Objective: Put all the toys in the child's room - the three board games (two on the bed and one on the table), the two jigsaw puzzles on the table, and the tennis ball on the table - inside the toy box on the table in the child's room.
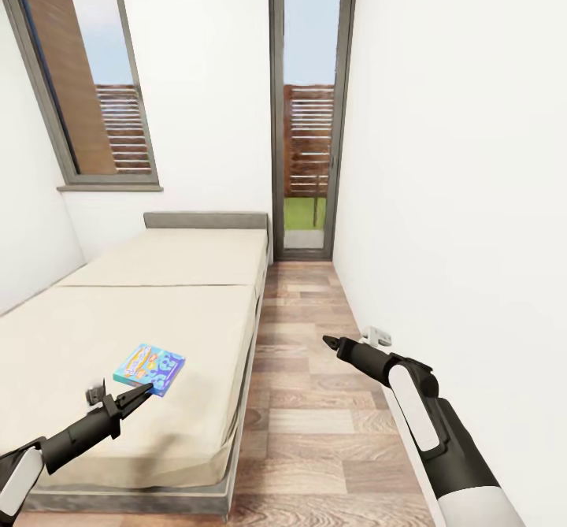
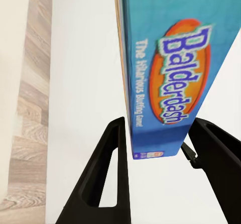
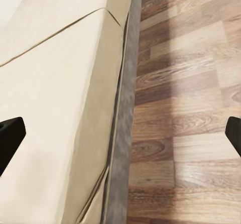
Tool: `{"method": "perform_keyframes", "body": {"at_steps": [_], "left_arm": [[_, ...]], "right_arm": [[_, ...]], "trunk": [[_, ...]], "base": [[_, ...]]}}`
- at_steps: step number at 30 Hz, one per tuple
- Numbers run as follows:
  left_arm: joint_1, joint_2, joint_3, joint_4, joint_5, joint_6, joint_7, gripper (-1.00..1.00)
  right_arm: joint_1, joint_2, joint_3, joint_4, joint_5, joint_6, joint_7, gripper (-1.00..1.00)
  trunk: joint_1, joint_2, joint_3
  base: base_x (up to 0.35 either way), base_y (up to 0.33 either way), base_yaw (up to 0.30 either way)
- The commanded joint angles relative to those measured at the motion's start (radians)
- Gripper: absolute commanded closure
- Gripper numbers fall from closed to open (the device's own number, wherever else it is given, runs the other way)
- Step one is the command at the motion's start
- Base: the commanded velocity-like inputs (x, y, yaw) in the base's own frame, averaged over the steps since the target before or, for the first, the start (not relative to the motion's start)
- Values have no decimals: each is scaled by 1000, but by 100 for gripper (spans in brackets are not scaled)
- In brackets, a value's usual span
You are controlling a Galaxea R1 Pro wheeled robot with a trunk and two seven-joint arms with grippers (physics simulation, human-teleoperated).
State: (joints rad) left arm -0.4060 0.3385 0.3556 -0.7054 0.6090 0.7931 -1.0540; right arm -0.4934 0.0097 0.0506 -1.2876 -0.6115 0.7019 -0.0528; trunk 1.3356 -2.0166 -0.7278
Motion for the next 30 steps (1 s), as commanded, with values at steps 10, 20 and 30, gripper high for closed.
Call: {"method": "perform_keyframes", "body": {"at_steps": [10, 20, 30], "left_arm": [[0, 0, 1, 0, 2, 6, -3, 100], [5, 40, -2, -113, 1, 80, -43, 100], [23, 137, 1, -304, 2, 226, -137, 100]], "right_arm": [[-1, 5, 1, -1, -6, 5, -7, -100], [-1, 11, 6, -1, -3, 6, -10, -100], [-1, 11, 4, 53, 7, 11, -19, -100]], "trunk": [[-39, 70, 30], [-77, 140, 62], [-115, 210, 93]], "base": [[0, 0, 0], [0, 0, 0], [0, 0, 0]]}}
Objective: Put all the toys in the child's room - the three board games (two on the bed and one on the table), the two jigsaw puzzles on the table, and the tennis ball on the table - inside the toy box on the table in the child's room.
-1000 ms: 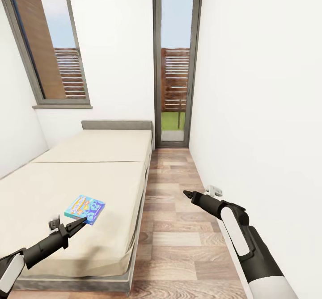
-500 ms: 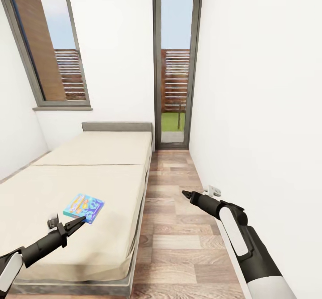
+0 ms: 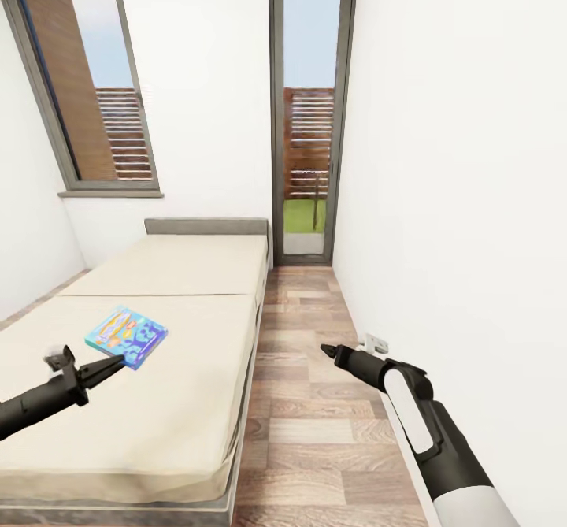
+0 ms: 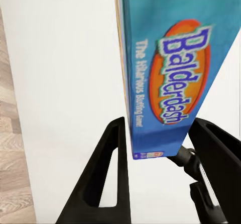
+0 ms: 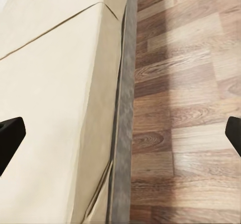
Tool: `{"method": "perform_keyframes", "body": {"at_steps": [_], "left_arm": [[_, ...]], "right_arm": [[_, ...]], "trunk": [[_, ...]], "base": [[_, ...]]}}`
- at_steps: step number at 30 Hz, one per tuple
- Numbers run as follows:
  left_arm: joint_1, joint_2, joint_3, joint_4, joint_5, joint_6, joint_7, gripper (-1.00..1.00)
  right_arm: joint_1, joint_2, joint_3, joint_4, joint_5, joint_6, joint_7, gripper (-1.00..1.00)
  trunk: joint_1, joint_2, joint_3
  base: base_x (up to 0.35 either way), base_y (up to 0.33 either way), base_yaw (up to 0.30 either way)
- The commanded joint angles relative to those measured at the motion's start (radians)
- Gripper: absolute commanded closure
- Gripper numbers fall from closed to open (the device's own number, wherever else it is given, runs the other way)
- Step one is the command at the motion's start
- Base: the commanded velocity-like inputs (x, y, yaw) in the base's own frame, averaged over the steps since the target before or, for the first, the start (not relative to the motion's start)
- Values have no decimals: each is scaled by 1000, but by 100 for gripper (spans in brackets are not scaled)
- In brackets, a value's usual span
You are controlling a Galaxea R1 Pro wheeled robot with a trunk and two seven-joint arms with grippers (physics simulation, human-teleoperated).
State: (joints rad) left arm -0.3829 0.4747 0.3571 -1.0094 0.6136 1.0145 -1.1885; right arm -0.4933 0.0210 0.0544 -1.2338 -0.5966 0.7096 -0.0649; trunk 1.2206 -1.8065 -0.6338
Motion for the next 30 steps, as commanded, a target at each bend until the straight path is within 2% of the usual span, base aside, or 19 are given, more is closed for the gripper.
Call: {"method": "perform_keyframes", "body": {"at_steps": [1, 6, 10, 12, 15, 16, 20, 24, 30], "left_arm": [[0, 17, 1, -9, 0, 14, -10, 100], [1, 94, 1, -25, 5, 31, -103, 100], [0, 115, -1, -24, -1, 32, -145, 100], [0, 134, -2, -24, -1, 32, -155, 100], [1, 181, -4, -23, 0, 33, -181, 100], [1, 190, -5, -23, 0, 33, -190, 100], [2, 238, -5, -22, -7, 33, -315, 100], [2, 253, -27, -22, -38, 33, -371, 100], [1, 257, -69, -21, -63, 32, -382, 100]], "right_arm": [[-1, -1, 0, 3, -8, 3, -7, -100], [-1, -6, -3, 13, -8, 1, -7, -100], [-1, -2, 0, 20, -6, -2, -8, -100], [-1, 0, 2, 22, -5, -3, -8, -100], [-1, 1, 4, 25, -4, -3, -9, -100], [-1, 2, 4, 25, -4, -3, -9, -100], [-1, 2, 6, 28, -7, 2, -5, -100], [-1, 1, 8, 25, -6, -2, 0, -100], [-1, 1, 15, 17, -5, -3, 3, -100]], "trunk": [[0, 0, -1], [-12, 21, 8], [-27, 49, 21], [-35, 63, 27], [-46, 84, 37], [-50, 91, 40], [-65, 119, 52], [-81, 147, 65], [-104, 189, 84]], "base": [[0, 0, 0], [0, 0, 0], [0, 0, 0], [0, 0, 0], [0, 0, 0], [0, 0, 0], [0, 0, 0], [0, 0, 0], [0, 0, 0]]}}
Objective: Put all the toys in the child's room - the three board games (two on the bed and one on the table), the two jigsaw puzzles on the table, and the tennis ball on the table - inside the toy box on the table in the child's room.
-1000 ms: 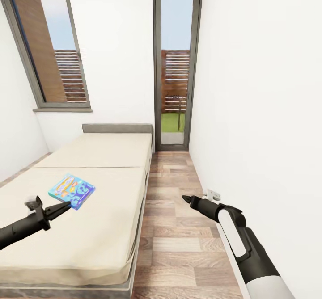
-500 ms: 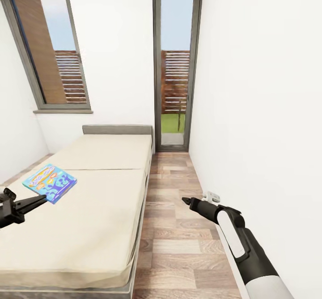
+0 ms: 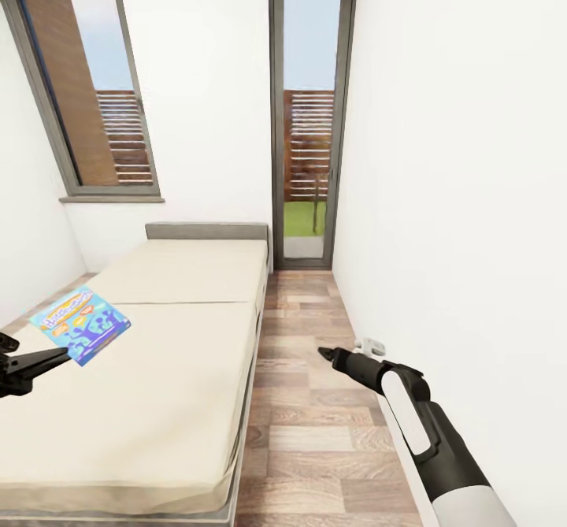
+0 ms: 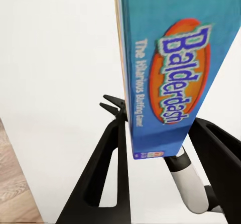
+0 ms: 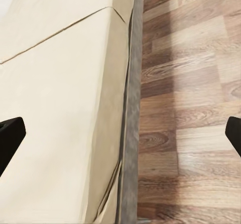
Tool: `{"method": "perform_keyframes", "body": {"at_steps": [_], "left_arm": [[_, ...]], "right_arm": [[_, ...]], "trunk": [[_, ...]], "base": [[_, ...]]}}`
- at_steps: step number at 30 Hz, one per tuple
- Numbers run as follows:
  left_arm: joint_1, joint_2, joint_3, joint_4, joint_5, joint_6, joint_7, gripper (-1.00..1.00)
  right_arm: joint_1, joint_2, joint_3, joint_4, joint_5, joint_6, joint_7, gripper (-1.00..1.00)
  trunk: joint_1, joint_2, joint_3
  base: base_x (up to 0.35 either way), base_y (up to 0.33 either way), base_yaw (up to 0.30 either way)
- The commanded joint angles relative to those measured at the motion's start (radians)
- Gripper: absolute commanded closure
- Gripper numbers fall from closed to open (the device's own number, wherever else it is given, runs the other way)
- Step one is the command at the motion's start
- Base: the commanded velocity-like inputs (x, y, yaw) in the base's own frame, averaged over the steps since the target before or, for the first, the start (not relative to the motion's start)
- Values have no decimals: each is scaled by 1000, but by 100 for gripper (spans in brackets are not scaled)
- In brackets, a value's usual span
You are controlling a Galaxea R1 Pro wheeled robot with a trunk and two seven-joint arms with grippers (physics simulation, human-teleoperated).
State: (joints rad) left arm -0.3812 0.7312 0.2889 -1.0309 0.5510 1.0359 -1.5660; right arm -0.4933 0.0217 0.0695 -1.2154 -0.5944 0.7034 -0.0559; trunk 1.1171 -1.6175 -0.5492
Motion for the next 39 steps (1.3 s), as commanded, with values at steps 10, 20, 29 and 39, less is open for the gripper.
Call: {"method": "perform_keyframes", "body": {"at_steps": [10, 20, 29, 39], "left_arm": [[-1, -4, -7, 0, -6, 10, -5, 100], [-1, -10, -18, 0, -8, 9, -5, 100], [-1, -10, -59, 0, -9, 7, -5, 100], [-1, -9, -60, 1, -9, 7, -5, 100]], "right_arm": [[-1, 0, 73, -6, -5, -1, -6, -100], [-1, -9, 75, -92, -7, 13, -6, -100], [2, -13, 75, -282, -17, 134, -7, -100], [2, -5, 75, -289, -21, 148, -7, -100]], "trunk": [[-39, 70, 30], [-77, 140, 62], [-111, 203, 89], [-150, 273, 114]], "base": [[0, 0, 191], [0, 0, 279], [0, 0, 281], [0, 0, 278]]}}
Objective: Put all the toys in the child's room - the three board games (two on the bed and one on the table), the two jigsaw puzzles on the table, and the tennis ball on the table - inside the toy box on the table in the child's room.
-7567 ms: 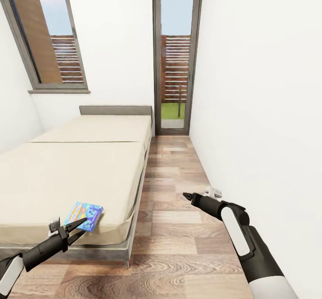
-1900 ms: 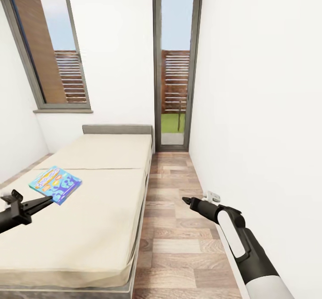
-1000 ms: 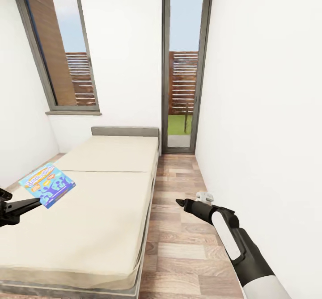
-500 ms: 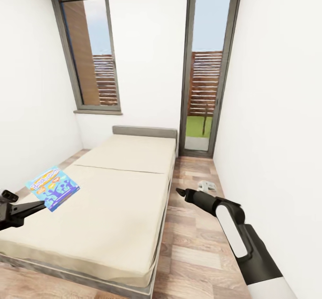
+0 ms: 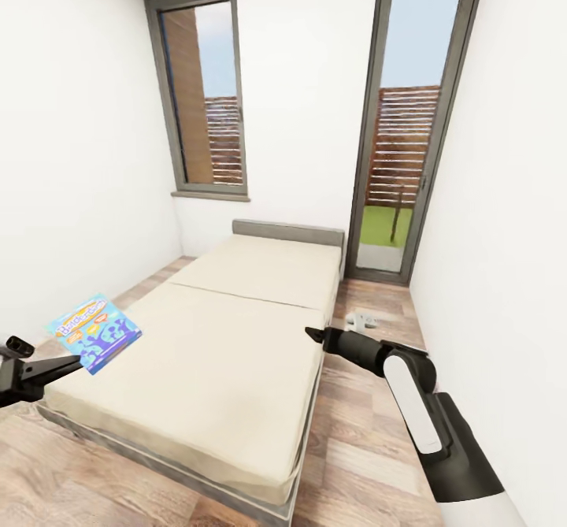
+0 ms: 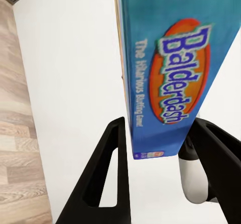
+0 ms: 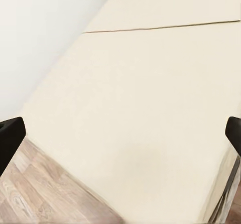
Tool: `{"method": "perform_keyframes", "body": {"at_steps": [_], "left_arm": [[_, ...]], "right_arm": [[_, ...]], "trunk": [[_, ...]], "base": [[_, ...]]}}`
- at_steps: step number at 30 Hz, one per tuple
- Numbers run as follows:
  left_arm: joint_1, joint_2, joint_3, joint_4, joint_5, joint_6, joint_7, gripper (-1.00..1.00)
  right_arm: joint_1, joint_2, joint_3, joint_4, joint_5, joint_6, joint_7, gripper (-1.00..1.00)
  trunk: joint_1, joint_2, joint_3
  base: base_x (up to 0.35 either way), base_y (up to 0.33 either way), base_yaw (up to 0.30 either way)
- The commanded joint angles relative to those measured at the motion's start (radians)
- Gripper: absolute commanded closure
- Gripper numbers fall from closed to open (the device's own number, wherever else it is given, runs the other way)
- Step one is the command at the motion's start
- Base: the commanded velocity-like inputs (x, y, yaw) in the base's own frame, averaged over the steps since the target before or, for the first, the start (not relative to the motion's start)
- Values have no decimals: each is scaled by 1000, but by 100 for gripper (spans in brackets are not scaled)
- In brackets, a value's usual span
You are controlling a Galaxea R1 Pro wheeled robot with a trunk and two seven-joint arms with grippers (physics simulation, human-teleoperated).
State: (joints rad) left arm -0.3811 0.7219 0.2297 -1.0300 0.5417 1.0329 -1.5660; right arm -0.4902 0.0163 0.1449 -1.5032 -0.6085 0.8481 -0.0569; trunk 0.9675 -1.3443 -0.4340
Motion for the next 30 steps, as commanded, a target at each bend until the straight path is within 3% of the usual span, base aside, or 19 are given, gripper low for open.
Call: {"method": "perform_keyframes", "body": {"at_steps": [1, 30], "left_arm": [[-1, 0, 0, 0, 0, 10, -5, 100], [-1, -1, -1, 1, 1, 9, -5, 100]], "right_arm": [[-1, 1, 0, -1, -7, 4, -6, -100], [-1, 5, 0, 6, -4, -6, -8, -100]], "trunk": [[-4, 7, 1], [-115, 210, 66]], "base": [[0, 0, 273], [0, 0, 252]]}}
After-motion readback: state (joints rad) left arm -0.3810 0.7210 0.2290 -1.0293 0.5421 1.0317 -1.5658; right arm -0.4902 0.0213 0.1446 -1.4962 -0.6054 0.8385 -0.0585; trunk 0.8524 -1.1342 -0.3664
